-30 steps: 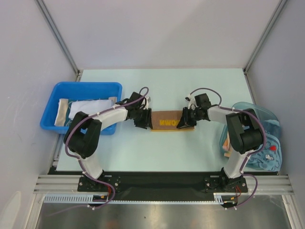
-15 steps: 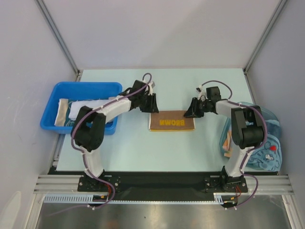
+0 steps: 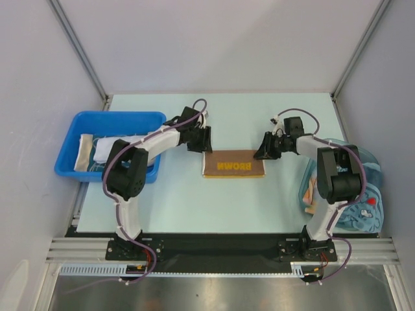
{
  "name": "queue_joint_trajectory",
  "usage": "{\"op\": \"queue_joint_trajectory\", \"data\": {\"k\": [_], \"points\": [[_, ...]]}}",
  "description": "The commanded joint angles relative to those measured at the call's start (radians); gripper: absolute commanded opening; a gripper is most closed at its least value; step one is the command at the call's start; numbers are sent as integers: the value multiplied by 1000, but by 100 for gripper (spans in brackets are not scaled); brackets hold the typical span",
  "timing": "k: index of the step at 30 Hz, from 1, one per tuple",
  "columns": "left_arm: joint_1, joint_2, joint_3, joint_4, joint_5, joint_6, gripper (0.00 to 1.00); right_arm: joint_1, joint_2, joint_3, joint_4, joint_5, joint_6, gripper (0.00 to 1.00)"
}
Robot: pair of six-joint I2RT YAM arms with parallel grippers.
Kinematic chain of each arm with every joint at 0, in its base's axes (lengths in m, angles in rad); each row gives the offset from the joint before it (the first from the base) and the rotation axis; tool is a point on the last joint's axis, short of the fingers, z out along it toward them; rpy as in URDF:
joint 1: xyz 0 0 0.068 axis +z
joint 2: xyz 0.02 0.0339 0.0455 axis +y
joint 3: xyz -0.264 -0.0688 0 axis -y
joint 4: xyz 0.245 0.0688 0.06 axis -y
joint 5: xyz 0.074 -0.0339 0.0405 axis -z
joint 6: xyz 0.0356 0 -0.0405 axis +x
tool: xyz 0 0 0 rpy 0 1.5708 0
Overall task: Fold and stack the towels
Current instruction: Neatly place the folded towel into the bin
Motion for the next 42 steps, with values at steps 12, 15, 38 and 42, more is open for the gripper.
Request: {"op": "queue_joint_trajectory", "data": {"k": [12, 15, 38, 42], "points": [[-62, -230, -253, 35, -51, -10, 61, 6, -82, 53, 5, 144, -13, 25], [-61, -211, -264, 60, -51, -24, 63, 3, -47, 62, 4, 168, -27, 23], [-36, -66, -252, 61, -37, -174, 46, -8, -143, 81, -30, 190, -20, 30], [-40, -61, -258, 35, -66, -204, 42, 0, -250, 79, -45, 200, -4, 55]]}}
